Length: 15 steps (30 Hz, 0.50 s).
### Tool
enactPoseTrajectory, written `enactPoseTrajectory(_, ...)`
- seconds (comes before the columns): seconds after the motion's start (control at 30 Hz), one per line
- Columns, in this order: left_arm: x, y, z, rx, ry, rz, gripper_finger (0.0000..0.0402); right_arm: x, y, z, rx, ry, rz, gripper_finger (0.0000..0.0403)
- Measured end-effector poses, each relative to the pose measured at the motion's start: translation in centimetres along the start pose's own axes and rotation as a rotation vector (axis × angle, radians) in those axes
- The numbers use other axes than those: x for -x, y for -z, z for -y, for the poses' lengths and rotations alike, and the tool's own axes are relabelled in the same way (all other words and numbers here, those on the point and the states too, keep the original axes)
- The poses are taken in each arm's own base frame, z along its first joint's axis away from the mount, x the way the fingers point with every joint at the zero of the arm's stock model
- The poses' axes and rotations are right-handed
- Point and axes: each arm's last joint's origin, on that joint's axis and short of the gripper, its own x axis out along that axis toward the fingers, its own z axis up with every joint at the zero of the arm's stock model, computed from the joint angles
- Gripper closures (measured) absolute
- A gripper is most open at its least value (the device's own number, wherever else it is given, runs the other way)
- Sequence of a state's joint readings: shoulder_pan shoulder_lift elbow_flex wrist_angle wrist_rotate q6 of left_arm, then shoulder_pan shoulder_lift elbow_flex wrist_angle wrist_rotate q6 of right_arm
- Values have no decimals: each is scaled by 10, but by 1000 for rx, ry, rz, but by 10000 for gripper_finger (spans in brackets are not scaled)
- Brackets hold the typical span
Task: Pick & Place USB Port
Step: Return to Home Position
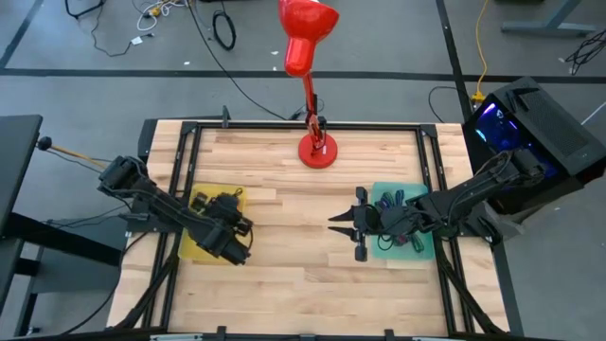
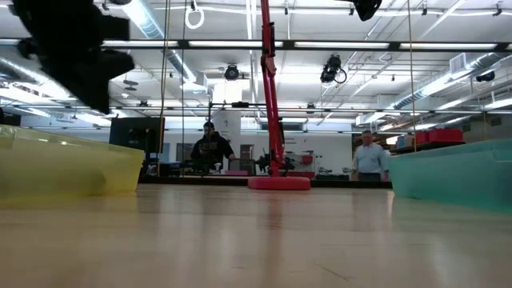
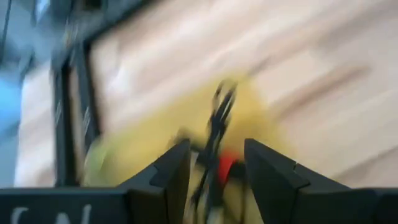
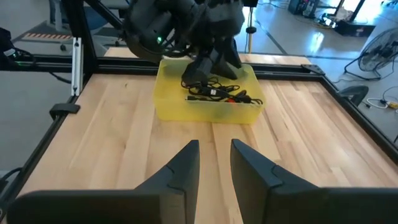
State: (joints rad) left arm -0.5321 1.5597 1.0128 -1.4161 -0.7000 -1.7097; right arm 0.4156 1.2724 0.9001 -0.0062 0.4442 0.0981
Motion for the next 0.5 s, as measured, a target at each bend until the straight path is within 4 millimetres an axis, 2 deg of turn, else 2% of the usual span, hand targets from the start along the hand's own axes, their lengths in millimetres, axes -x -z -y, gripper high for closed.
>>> enactPoseTrajectory(0.1, 3, -3, 13, -33, 121, 190, 240, 0, 1, 0, -16, 1, -11, 312)
enactPoseTrajectory(0.2, 11, -10, 38, -66, 264, 415, 240, -2, 2, -1, -31, 9, -9, 312)
enactPoseTrajectory(0.27, 19, -17, 55, -160, 313, 525, 242, -6, 2, -2, -23, 22, 10, 312)
enactPoseTrajectory(0.4, 35, -38, 78, -365, 369, 670, 243, -21, -4, -2, 10, 19, 105, 312)
enactPoseTrajectory(0.5, 33, -51, 85, -475, 431, 684, 241, -32, -6, 7, 36, 59, 143, 312)
